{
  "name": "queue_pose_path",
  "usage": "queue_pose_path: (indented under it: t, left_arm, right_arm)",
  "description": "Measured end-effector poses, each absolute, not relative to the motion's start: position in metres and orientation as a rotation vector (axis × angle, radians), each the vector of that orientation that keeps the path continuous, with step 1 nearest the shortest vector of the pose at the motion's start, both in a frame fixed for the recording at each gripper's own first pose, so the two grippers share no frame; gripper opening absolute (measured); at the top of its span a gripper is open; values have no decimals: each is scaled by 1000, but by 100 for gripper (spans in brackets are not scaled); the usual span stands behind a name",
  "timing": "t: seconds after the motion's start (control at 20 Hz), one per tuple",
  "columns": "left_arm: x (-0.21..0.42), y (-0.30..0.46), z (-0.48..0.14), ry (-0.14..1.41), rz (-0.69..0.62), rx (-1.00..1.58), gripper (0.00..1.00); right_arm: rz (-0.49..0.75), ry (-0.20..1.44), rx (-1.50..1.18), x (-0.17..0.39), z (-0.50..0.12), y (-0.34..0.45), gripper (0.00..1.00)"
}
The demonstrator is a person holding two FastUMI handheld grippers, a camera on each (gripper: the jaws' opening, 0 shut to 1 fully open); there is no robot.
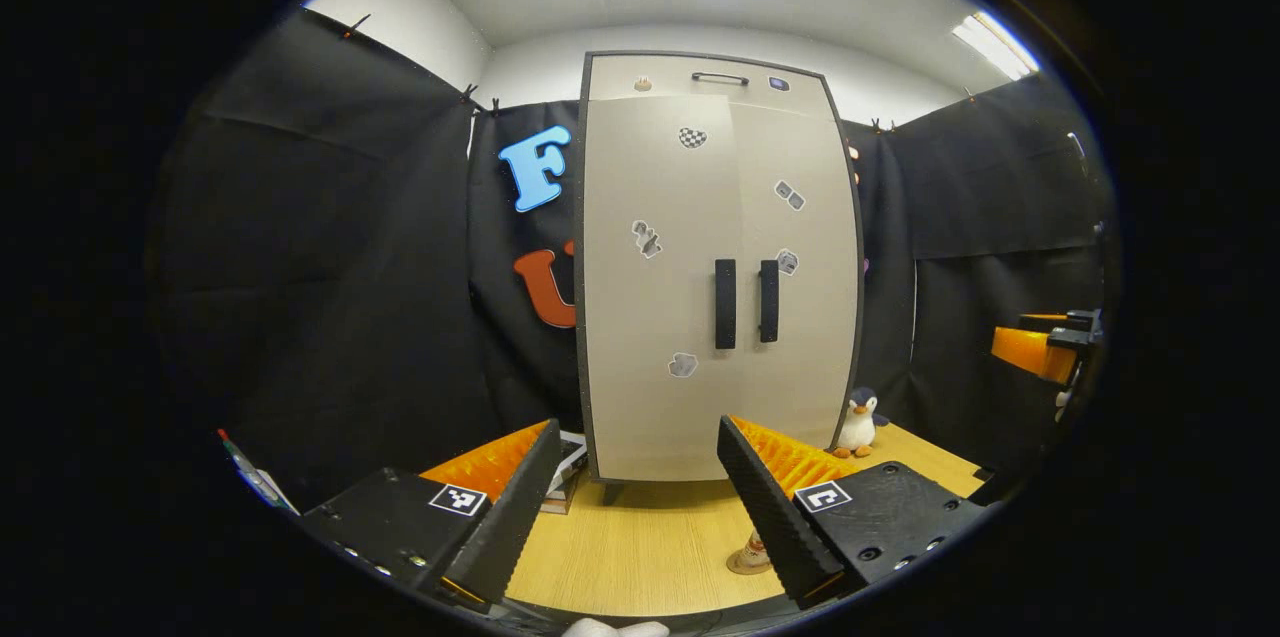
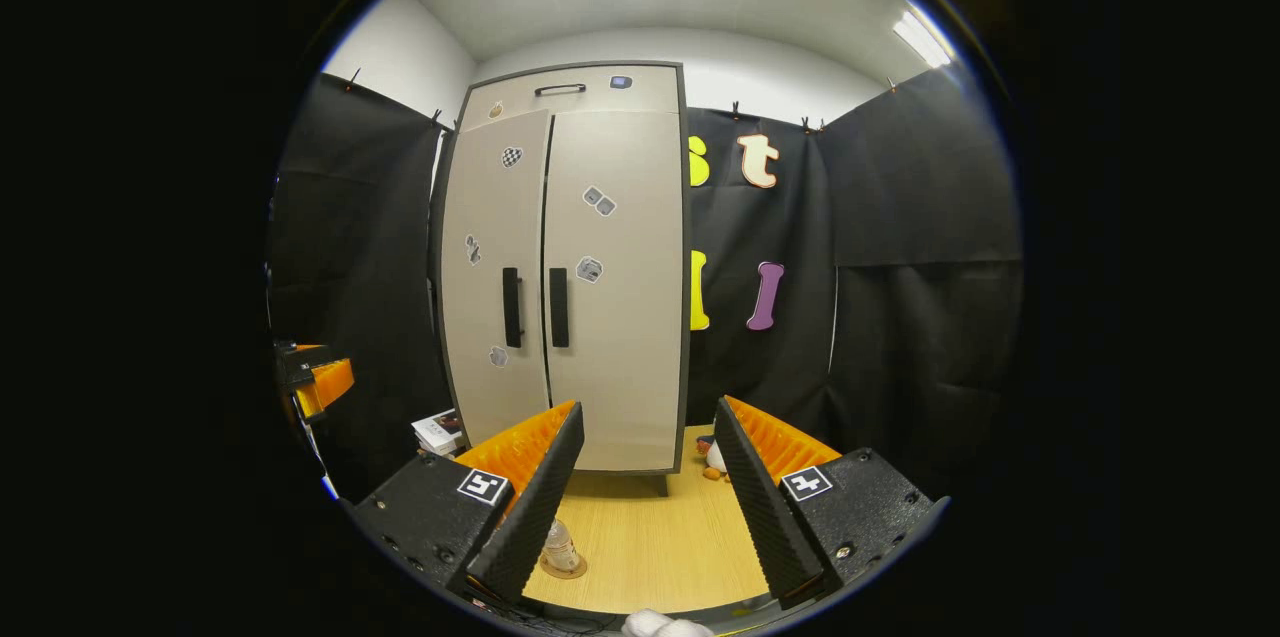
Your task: Grasp the bottle in the cabinet with the left hand and place it on the coaster, then close the right door with the right hand and the left door with the left hand.
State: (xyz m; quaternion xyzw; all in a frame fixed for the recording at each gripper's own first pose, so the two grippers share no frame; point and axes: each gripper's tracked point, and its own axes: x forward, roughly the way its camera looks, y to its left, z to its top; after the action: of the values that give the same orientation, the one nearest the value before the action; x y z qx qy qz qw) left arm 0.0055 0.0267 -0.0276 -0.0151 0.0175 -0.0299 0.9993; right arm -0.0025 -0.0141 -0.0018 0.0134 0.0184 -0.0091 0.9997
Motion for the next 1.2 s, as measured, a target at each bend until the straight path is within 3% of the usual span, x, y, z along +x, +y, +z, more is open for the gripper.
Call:
queue_pose_path:
  t: [1.2]
  left_arm:
    - [15,32,-33,38,-12,-44,96]
  right_arm:
    - [70,32,-3,6,0,-1,81]
